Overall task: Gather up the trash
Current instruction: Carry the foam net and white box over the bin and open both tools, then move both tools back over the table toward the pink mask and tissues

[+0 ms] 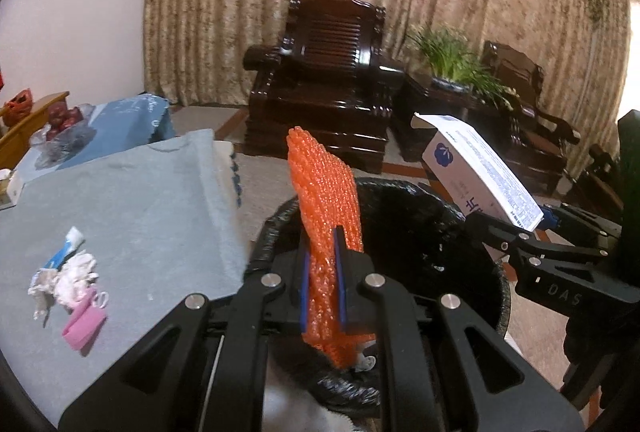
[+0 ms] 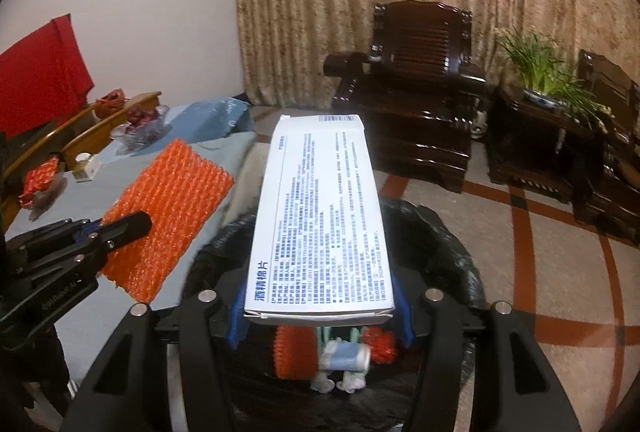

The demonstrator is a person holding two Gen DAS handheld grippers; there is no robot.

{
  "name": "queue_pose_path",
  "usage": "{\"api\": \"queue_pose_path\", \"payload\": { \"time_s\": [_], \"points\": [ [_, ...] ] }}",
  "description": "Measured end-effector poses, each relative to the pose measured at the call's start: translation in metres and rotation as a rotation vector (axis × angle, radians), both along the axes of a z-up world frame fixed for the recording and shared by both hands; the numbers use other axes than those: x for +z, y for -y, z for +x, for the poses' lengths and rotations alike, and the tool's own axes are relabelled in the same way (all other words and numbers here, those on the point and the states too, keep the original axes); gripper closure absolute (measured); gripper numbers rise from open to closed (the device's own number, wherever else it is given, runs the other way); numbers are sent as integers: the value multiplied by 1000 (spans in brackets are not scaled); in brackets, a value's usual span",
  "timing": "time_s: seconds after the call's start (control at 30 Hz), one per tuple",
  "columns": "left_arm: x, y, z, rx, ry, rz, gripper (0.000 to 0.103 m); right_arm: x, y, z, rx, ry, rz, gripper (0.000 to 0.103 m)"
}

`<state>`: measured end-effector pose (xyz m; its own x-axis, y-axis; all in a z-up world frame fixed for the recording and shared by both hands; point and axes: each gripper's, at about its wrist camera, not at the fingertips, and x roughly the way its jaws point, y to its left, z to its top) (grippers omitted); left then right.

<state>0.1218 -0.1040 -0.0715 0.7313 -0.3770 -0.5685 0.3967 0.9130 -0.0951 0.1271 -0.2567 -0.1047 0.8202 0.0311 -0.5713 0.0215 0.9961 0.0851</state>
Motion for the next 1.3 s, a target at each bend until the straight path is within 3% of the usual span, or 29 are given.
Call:
{"api": "queue_pose_path", "payload": {
  "time_s": [0.37,0.4,0.47,0.57,0.67,0.77,0.97,1.3],
  "points": [
    [-26,32,31,-54,-72,15,90,-28,27,13,-55,-79,-12,47],
    [-27,32,34,-59,-76,11,86,-32,29,14,-57,-88,-14,47],
    [-30,35,37,-66,-82,9,62,-37,32,14,-61,-97,-23,36],
    [-31,33,37,-71,-80,4,49,-41,38,11,-87,-97,-35,18],
    [-31,26,36,-53,-72,2,34,-40,39,7,-101,-90,-40,8],
    [-26,13,33,-24,-53,3,23,-37,39,6,-101,-74,-38,6],
    [-12,-21,21,41,-21,13,15,-29,24,6,-73,-48,-4,6],
    [3,-109,-3,225,9,19,14,-12,-44,22,81,-9,15,6]
  ]
}}
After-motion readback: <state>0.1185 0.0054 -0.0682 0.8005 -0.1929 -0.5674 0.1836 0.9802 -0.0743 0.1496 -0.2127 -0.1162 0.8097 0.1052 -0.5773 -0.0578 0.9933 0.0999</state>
